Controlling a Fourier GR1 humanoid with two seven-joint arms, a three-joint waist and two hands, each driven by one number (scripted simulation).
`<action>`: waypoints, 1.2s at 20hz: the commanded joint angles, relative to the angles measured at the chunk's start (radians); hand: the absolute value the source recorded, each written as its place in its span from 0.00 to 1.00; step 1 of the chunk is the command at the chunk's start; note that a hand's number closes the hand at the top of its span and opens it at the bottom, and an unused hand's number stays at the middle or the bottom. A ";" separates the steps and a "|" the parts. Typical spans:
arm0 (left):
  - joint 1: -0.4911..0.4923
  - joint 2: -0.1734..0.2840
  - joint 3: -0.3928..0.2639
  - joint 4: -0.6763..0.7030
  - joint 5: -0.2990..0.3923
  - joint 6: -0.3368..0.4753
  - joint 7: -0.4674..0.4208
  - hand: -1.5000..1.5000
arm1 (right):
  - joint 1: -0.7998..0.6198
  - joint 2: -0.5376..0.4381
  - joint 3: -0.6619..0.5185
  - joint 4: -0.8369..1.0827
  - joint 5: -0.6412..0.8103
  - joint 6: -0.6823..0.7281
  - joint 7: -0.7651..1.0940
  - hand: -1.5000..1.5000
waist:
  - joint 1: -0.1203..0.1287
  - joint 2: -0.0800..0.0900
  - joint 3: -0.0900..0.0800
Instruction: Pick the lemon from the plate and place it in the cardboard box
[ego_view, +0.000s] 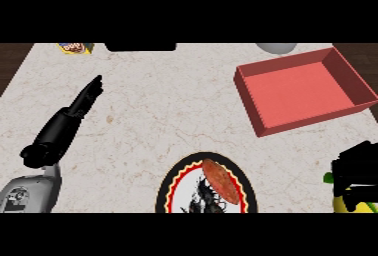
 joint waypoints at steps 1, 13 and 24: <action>-0.024 -0.012 -0.014 0.021 -0.008 -0.001 -0.011 0.50 | -0.077 0.014 -0.109 0.064 -0.172 0.090 0.159 1.00 | 0.019 0.003 0.000; -0.012 -0.046 -0.051 -0.034 -0.016 -0.008 0.018 0.50 | -0.566 0.119 -0.045 0.628 0.061 0.152 0.202 1.00 | 0.059 0.008 0.001; -0.083 -0.056 -0.063 0.046 -0.048 0.001 -0.012 0.50 | -0.831 0.137 0.156 1.123 0.374 0.268 0.022 1.00 | 0.086 0.022 0.002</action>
